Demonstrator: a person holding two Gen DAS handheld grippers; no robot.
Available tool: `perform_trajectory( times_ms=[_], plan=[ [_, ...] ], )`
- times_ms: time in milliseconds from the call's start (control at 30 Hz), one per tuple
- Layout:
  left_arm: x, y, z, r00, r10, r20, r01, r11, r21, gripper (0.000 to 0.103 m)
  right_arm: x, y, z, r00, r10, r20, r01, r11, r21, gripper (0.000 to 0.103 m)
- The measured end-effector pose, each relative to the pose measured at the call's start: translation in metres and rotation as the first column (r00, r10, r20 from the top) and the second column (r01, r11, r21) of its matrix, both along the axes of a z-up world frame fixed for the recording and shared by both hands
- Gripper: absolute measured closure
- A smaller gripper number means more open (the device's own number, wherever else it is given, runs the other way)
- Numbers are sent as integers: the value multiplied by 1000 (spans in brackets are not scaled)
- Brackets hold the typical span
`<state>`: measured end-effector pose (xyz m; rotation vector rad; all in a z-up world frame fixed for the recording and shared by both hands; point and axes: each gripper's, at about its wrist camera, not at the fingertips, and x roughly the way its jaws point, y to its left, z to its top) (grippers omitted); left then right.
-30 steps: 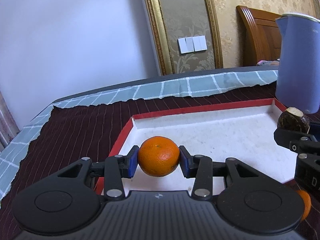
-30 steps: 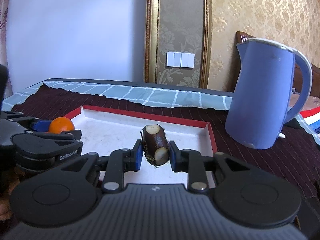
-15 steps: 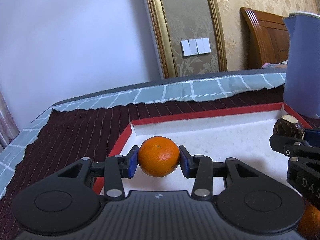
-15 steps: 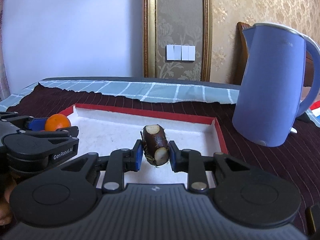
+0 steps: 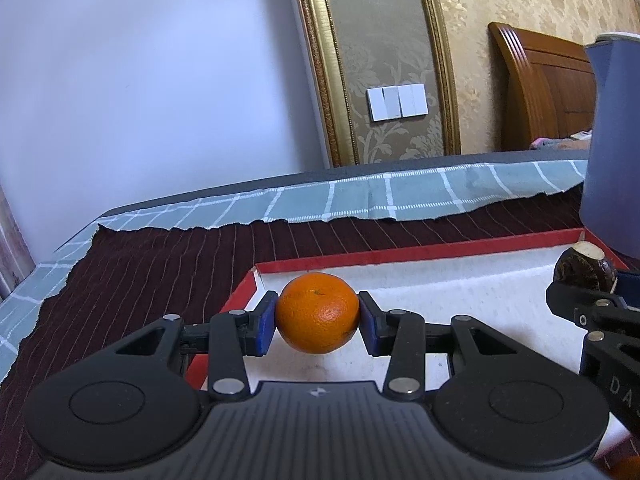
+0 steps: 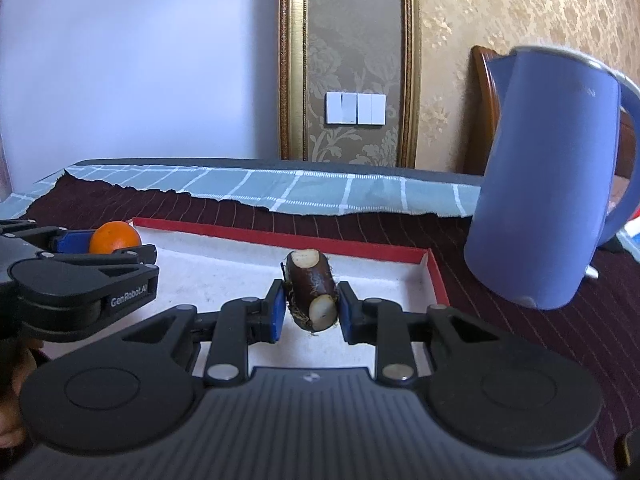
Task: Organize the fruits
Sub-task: 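Carry the orange in the left tool and sugarcane in the right tool over the tray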
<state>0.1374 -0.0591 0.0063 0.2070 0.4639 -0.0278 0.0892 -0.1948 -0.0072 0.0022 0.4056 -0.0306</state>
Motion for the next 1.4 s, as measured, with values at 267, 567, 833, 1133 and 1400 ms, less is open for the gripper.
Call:
perform_trajectory(
  times_ms=[267,567,833,1133,1400],
  plan=[
    [2,2,2,1000,-2,8,2,1000,-17,62,17,4,6,1000,0,6,0,1000,-27,77],
    [0,-1,2,1000,-8,16,8,1000,-7,62,22,-3,-2,1000,-16,-9,16,1000,0,77],
    [9,1,1,1000,-7,-17,6,1000,-25,62,26,-6,-5,999,-23,-26,24,1000,20,77],
    [21,5,0,997,-3,-73,-3,997,-78,62,31,-5,-6,999,-24,-35,25,1000,10,77],
    [28,4,0,996,12,-86,-17,998,-68,62,34,-5,-6,999,-25,-38,25,1000,11,77]
  ],
)
